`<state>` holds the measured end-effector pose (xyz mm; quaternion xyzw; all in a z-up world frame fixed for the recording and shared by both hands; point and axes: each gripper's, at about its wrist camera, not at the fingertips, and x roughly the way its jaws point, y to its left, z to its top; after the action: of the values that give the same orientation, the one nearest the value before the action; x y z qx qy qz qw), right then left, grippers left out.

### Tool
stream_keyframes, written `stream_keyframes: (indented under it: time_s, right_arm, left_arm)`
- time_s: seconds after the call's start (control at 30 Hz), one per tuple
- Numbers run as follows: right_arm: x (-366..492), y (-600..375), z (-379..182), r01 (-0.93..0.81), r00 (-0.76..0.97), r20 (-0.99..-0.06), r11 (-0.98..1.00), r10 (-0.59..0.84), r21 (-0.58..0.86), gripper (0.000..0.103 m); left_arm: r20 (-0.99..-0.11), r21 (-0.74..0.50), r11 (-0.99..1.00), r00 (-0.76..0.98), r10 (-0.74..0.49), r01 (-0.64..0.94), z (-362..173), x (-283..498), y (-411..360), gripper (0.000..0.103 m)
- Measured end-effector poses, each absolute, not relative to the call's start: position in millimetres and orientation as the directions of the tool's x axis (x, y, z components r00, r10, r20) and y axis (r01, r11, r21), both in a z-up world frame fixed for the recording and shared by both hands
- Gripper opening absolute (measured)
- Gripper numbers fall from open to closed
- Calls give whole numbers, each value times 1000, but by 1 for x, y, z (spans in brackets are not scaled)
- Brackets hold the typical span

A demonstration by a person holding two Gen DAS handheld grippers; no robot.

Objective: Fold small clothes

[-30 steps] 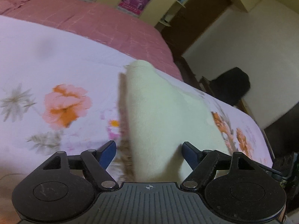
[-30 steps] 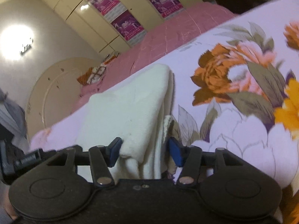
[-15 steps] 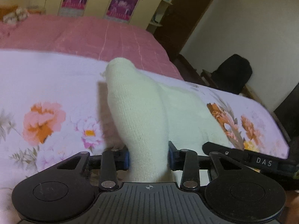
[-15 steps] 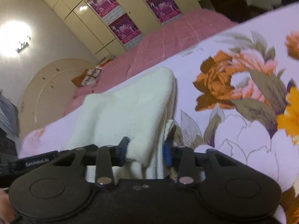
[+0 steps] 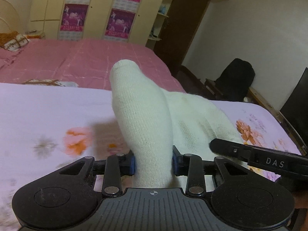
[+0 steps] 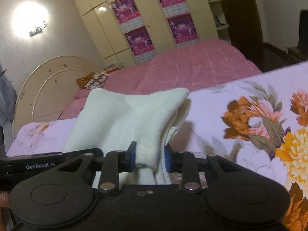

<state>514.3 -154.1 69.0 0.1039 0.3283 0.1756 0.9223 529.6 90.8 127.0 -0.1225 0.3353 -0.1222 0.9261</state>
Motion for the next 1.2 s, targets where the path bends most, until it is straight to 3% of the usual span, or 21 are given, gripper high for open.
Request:
stream_keyframes:
  time_s: [0.43, 0.83, 0.93, 1.0, 1.07, 1.2]
  right_arm:
    - [453, -26, 69, -362, 684, -554, 880, 475, 307, 27]
    - [434, 40, 28, -391, 573, -623, 846, 532, 363, 27]
    - [436, 39, 15, -376, 556, -655, 857, 513, 352, 27]
    - [439, 35, 5, -359, 539, -668, 857, 513, 369, 28]
    - [440, 28, -3, -350, 524, -665, 846, 532, 401, 31]
    - [445, 15, -2, -324, 476, -664, 817, 577, 478, 42]
  left_arm:
    - [-658, -199, 979, 733, -172, 51, 136, 433, 211, 35]
    - [-705, -301, 952, 686, -178, -63, 75, 394, 274, 38]
    - [-691, -332, 940, 700, -181, -85, 62, 393, 274, 47]
    - [-695, -315, 944, 701, -156, -102, 57, 393, 273, 73]
    - [-703, -282, 951, 702, -115, -128, 52, 391, 276, 86]
    - [-704, -322, 938, 696, -143, -132, 57, 378, 289, 86]
